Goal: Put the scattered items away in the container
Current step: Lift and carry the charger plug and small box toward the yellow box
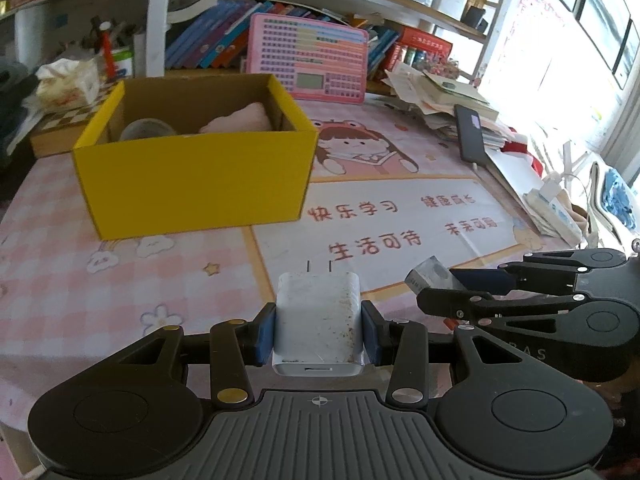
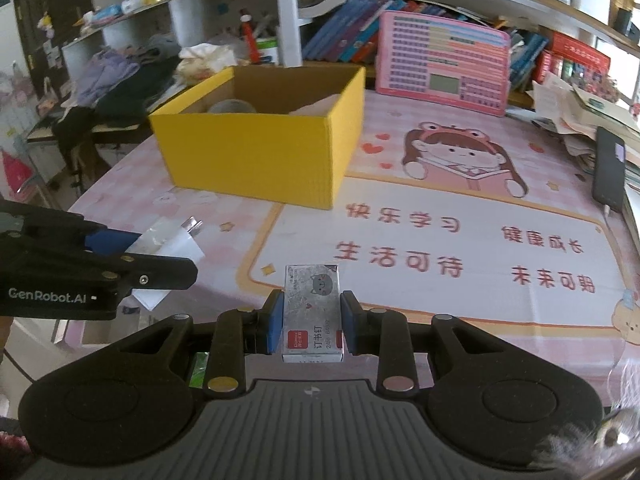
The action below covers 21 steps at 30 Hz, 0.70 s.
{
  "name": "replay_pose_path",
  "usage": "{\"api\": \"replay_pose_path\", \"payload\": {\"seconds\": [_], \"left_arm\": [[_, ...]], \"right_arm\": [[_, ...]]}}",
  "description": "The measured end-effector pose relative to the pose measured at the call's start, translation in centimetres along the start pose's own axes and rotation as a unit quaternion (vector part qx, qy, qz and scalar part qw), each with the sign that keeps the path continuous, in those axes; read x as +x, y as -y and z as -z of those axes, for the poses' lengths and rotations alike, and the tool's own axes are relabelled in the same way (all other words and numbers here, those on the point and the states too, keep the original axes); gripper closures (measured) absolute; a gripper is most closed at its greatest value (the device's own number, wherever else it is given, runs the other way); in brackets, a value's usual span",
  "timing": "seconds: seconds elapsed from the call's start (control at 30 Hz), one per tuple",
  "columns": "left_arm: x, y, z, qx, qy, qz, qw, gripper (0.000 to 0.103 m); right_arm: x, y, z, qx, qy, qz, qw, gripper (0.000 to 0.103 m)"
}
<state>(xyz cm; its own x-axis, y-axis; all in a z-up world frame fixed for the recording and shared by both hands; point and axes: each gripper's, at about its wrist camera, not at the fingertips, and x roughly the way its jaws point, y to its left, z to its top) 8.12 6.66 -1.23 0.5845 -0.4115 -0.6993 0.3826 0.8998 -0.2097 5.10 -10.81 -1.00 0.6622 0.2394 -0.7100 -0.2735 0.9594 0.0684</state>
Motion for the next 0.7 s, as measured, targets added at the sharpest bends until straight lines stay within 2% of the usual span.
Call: {"api": "replay_pose_path", "payload": {"seconds": [0.37, 0.7], "left_arm": [[-1.5, -2.9, 1.2, -0.024, 0.001, -0.019, 0.9995, 0.062], [-1.6, -5.7, 1.5, -0.056, 0.000, -0.047, 0.9973, 0.062]], "right_arm": [[1.0, -3.2, -0.4, -0.025, -0.005, -0.026, 0.999, 0.075], [3.0, -5.7, -1.6, -0.071, -0.014, -0.067, 0.995, 0.075]]}}
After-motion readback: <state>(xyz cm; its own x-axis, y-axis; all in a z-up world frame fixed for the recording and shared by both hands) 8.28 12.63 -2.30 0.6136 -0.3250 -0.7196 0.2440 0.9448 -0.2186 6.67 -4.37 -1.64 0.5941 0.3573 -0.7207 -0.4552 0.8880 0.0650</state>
